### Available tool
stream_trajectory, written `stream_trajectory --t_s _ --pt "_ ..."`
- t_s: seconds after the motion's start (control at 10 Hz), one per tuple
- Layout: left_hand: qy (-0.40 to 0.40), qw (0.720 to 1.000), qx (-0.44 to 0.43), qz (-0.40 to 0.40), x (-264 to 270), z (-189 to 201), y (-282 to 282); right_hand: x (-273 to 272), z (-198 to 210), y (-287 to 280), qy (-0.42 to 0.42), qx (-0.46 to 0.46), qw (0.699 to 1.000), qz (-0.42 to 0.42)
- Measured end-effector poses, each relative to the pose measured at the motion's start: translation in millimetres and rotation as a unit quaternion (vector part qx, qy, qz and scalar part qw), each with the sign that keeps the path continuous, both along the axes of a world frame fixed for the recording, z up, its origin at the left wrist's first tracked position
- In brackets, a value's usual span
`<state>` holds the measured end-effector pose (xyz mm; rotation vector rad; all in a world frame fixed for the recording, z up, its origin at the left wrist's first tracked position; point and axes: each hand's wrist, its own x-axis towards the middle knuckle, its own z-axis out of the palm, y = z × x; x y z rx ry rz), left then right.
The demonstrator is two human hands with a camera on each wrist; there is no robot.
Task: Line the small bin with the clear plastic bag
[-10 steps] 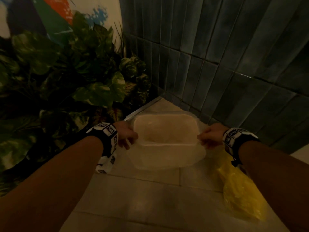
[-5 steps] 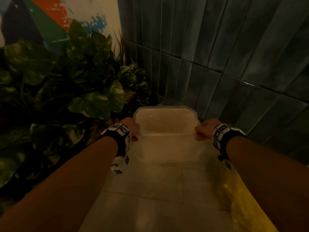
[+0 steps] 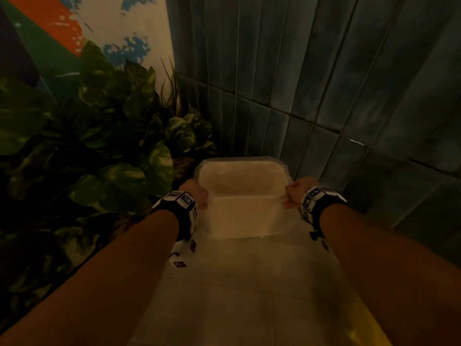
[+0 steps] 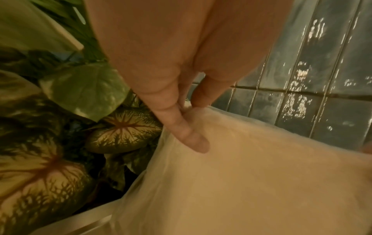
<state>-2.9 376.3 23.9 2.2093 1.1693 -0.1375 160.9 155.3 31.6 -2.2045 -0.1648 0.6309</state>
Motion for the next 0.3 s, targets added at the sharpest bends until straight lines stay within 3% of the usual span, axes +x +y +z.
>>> stream_trajectory --t_s 0.1,0.3 --pt "0.004 1.0 -0.03 -0.007 6.6 -3.2 7.7 8.4 -9.4 4.6 -0.03 -0.027 0.999 0.006" --pt "0.009 0.997 0.061 -0.044 -1.5 -0.2 19.8 2.1 9.7 -1.9 -0.083 -0.144 0.984 0.058"
